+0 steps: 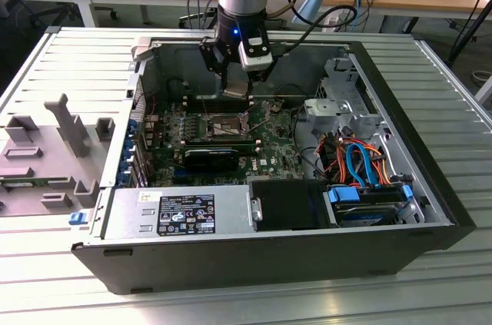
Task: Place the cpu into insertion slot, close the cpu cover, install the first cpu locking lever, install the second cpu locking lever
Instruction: 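Place the cpu into insertion slot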
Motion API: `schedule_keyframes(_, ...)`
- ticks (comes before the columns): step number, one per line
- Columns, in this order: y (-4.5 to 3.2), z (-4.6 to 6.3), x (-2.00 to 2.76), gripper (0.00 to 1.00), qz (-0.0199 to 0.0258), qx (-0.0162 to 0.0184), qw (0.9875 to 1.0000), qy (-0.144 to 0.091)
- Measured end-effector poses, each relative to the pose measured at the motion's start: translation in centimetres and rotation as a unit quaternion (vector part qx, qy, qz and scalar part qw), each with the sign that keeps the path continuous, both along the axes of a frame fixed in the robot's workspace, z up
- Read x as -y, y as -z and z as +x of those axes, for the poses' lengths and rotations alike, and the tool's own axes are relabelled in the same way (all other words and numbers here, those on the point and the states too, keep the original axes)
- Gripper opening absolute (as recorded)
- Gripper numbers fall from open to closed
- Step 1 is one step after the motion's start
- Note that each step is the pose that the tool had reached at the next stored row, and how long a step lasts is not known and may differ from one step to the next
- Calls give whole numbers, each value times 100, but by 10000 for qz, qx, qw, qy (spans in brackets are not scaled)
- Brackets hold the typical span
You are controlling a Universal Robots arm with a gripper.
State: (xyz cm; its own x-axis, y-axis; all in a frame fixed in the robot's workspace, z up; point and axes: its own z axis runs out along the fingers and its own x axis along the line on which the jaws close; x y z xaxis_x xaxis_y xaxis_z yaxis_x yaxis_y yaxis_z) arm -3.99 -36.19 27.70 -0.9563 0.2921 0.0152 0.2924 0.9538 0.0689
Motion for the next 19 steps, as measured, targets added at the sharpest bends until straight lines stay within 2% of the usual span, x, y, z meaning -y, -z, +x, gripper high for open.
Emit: schedule_keyframes(19, 0, 0, 0, 55, -10, 0, 10000, 92)
